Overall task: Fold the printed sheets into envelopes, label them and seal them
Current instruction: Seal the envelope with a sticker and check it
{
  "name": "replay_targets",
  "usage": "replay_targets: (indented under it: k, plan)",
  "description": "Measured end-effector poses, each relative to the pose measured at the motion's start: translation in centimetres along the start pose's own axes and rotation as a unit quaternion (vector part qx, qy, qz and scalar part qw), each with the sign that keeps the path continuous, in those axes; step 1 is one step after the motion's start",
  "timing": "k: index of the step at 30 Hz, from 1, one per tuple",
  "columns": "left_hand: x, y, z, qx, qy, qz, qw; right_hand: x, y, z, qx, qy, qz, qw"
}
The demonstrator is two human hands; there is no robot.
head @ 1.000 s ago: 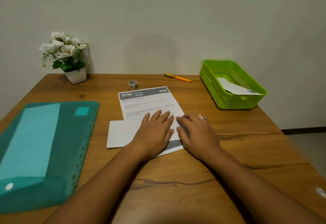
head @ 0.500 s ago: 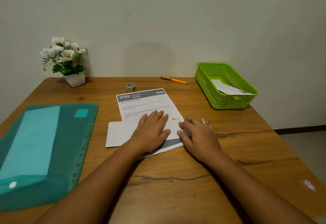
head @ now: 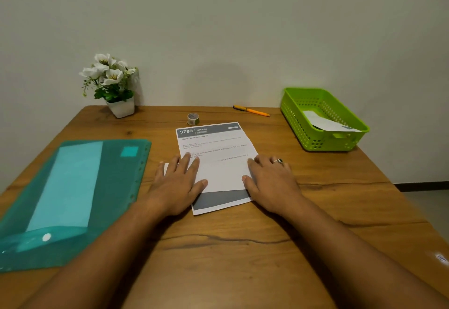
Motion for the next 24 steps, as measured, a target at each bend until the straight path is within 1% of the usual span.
replay_targets:
  k: [4, 7, 10, 12, 14, 16, 20, 24]
  plan:
    - [0.0, -0.5, 0.2, 0.013, 0.001, -0.002, 1.0, 0.2, -0.1, -0.1, -0.016, 0.005, -0.014, 1.0]
    - [-0.1, 0.2, 0.0, -0.007, -0.004, 0.008, 1.0, 0.7, 0.1, -0.1, -0.02, 0.002, -0.038, 0.999]
    - [-0.8, 2.4, -0.4, -0.02, -0.011, 0.036, 0.999, 1.4, 0.3, 0.3, -0.024, -0.01, -0.09, 0.996]
    - [-2.0, 3.9, -0.8, -0.014, 0.002, 0.031, 0.999, 1.7, 0.4, 0.5, -0.023, -0.022, -0.119, 0.992]
    - [-3.1, 4.6, -1.3, -0.015, 0.022, 0.003, 1.0, 1.8, 0.3, 0.5, -0.023, -0.033, -0.134, 0.99]
    - [-3.5, 4.7, -1.7, -0.034, 0.028, -0.01, 0.999, 1.9, 0.5, 0.4, -0.022, -0.05, -0.156, 0.986]
    - [-3.1, 5.1, -2.2, -0.072, 0.016, 0.03, 0.997, 2.5, 1.1, 0.1, -0.033, -0.074, -0.193, 0.978]
    - [-3.0, 5.1, -2.7, -0.083, 0.006, 0.027, 0.996, 3.1, 1.0, -0.5, -0.044, -0.078, -0.219, 0.971]
Point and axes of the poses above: each hand's wrist, its own z-axis away from the middle knuckle, its own y-axis out of the back of the hand, x = y × z, the point moved 6 cm from there along -z, towards the middle knuckle, and after that the axes turned 11 degrees about y, right-handed, at the moved point
